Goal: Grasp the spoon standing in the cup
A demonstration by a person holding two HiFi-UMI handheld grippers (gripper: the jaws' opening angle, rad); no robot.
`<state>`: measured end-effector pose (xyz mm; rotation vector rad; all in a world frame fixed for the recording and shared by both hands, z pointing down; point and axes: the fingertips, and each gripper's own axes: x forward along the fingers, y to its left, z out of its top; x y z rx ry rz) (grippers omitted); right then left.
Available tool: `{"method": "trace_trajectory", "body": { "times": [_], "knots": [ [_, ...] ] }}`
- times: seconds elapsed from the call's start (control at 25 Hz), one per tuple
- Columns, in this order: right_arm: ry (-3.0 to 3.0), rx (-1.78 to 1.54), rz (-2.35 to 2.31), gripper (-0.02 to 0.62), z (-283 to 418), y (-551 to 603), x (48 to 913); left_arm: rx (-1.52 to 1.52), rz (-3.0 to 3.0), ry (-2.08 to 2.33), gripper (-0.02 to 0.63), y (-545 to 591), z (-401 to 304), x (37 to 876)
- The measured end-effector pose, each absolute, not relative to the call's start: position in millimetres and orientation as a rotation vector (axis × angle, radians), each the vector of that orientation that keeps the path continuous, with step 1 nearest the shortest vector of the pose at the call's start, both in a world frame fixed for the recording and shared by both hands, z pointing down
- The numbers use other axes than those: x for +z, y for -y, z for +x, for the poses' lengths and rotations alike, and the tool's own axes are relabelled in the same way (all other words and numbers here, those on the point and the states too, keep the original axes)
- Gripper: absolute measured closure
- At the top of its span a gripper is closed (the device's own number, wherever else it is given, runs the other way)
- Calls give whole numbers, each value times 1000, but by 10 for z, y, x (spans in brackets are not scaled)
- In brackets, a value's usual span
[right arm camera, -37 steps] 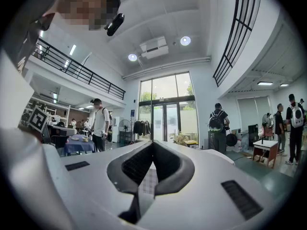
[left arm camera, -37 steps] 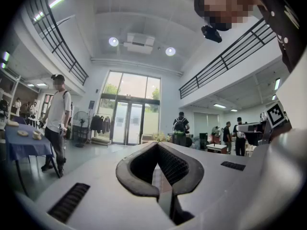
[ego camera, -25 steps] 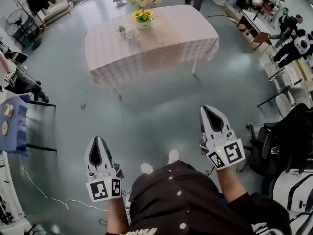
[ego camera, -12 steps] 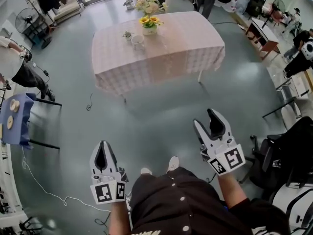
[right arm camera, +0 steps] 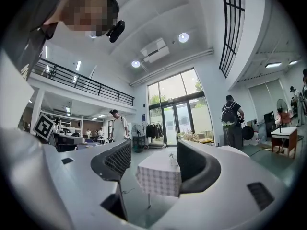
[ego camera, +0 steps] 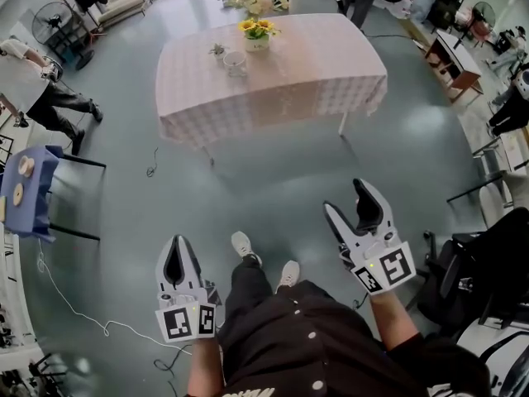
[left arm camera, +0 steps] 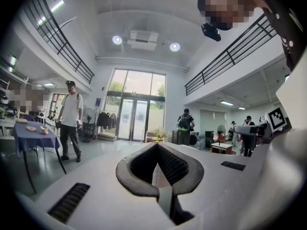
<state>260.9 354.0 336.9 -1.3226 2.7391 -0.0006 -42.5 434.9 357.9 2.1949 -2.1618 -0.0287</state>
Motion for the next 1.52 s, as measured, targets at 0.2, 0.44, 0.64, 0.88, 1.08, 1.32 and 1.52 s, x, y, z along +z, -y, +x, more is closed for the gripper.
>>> {"method": "trace_trajectory", "body": {
  "times": [0.2,0.44,0.64,0.88,1.08,1.32,1.52],
  "knots": [
    [-2738,1,-1335,313,2613,-3367,3396,-54,2212,2149,594,-4112,-413,3580],
    [-2745,15,-1340,313,2458,-3015,3375,-75,2245,2130,594,-3668,-499,3558],
    [-2746,21,-1363,313,2285,-2619,3363,-82,2254,2124,594,-3224,-710,3526],
    [-2759,22,-1377,313,2006,-2044,3347,-88,2265,2120,594,-2637,-988,3460],
    [-2758,21,-1397,314,1761,-1574,3304,-86,2265,2116,594,-2161,-1255,3429],
    [-2750,27,-1413,314,1447,-1135,3242,-67,2289,2091,594,-1691,-1548,3371],
    [-2740,31,-1436,314,1218,-815,3205,-72,2332,2060,594,-1317,-1739,3303]
  ]
}}
